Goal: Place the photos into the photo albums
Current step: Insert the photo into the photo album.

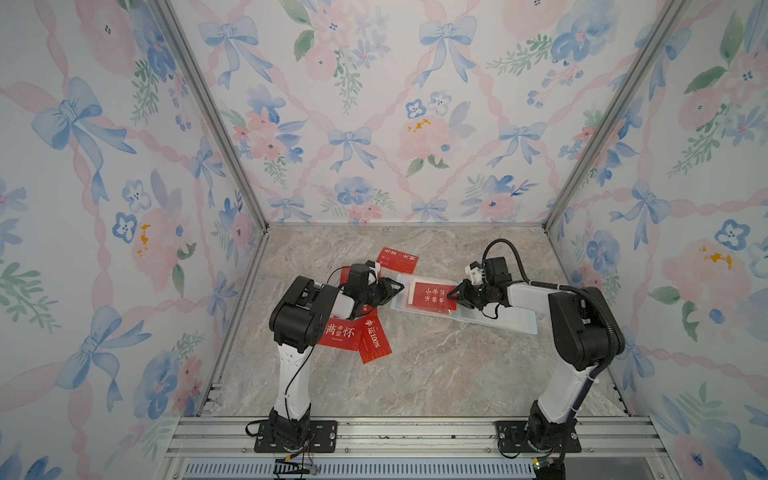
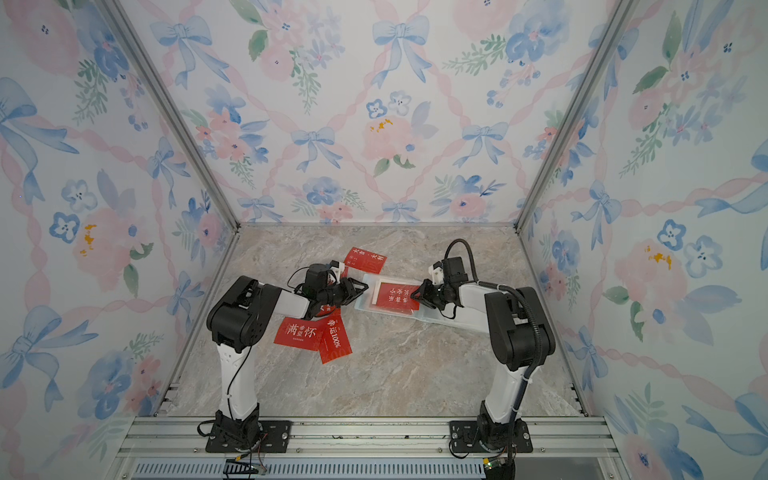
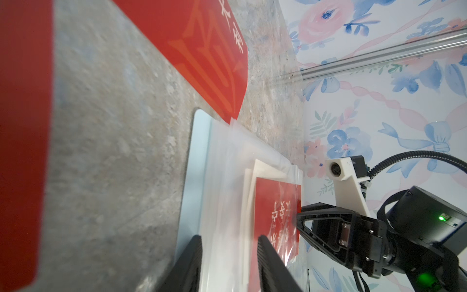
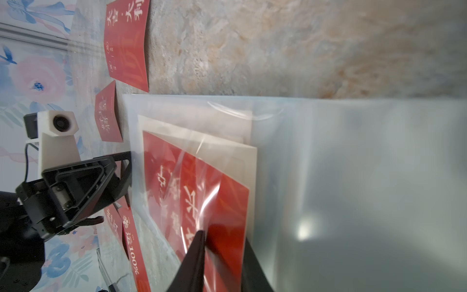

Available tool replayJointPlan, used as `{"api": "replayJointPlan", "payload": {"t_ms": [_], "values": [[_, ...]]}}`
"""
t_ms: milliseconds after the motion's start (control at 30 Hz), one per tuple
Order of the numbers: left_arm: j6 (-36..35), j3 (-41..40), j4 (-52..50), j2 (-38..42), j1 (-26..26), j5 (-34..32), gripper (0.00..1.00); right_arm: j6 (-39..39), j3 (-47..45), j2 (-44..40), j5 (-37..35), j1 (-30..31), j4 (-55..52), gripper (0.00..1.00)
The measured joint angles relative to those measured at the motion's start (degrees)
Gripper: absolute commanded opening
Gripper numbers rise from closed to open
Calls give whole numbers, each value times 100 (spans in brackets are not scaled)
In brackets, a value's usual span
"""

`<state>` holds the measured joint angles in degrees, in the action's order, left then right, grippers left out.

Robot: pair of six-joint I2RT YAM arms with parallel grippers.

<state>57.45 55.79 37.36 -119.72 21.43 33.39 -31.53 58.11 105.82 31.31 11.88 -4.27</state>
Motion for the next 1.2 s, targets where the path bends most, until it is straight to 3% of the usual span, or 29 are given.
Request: {"api": "replayJointPlan", "payload": {"t_ms": [367, 600, 733, 1200], "values": [[0, -13, -20, 22, 48, -2, 40, 704, 372, -914, -824, 35, -1320, 32], [0, -76, -24, 74, 74, 2, 40, 839, 376, -835, -1025, 46, -1537, 21], [0, -94, -22, 85, 74, 2, 40, 879, 380, -573, -1119, 63, -1596, 6], [-2, -101, -20, 85, 74, 4, 40, 997, 391, -439, -1458, 131, -1744, 5]]}}
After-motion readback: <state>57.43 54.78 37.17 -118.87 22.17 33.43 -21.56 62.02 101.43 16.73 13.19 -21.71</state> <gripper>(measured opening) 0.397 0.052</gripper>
